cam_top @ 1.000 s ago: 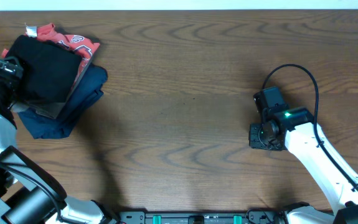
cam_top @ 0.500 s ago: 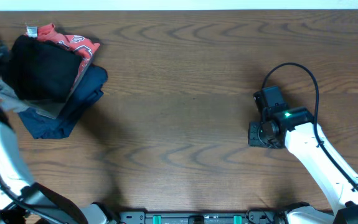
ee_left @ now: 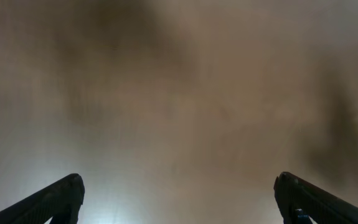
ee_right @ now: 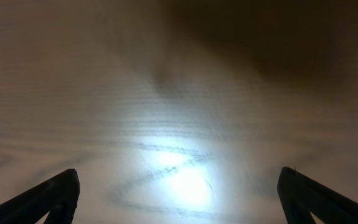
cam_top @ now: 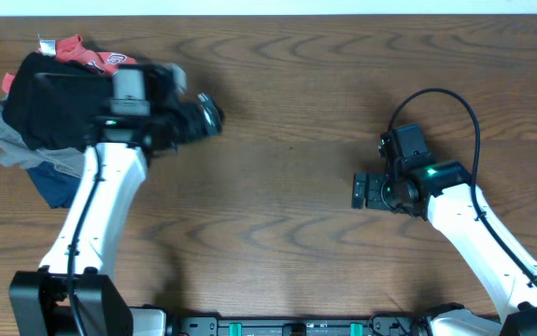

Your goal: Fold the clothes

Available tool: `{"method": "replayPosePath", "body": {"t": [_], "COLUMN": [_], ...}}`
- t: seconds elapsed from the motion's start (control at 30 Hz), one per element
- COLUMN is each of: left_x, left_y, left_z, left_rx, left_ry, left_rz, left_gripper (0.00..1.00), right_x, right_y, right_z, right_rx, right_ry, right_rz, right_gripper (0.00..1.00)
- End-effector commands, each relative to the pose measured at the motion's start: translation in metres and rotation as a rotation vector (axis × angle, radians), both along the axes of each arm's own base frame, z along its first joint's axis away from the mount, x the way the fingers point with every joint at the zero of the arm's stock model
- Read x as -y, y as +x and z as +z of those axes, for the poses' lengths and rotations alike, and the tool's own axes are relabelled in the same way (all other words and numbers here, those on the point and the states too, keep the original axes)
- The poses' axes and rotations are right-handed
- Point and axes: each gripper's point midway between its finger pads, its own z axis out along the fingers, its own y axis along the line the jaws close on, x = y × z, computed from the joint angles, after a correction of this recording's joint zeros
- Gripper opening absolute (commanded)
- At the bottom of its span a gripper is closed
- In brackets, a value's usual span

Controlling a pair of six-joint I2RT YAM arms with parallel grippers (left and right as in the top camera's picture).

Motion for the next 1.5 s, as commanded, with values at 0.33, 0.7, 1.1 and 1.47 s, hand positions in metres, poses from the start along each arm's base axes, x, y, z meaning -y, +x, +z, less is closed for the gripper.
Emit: {"method": "replayPosePath", "body": {"t": [0.33, 0.7, 1.1, 1.47], "left_x": [-0.053, -0.065, -0.069, -0.069], "left_y": [-0.104, -0.144, -0.190, -0.190], "left_z": [0.009, 0.107, 0.107, 0.106], "left_rx": [-0.251, 0.242, 0.438, 0.436], "left_ry": [0.291, 0.315, 0.287, 0.288], "left_rz": [0.056, 0.085, 0.119, 0.118], "left_gripper": [0.98, 0.98, 0.98, 0.98], "right_x": [-0.013, 0.030, 0.040, 0.044], "right_y": [0.040, 0.003, -0.046, -0.060], "right_z": [0.078, 0.163, 0.157, 0.141], "right_rx": [0.262, 0.566, 0.665, 0.580], "right_ry": [0.096, -0.003, -0.018, -0.047], "right_rz": [0.001, -0.132, -0.143, -0.118], "right_gripper": [0.99, 0.99, 0.99, 0.99]}}
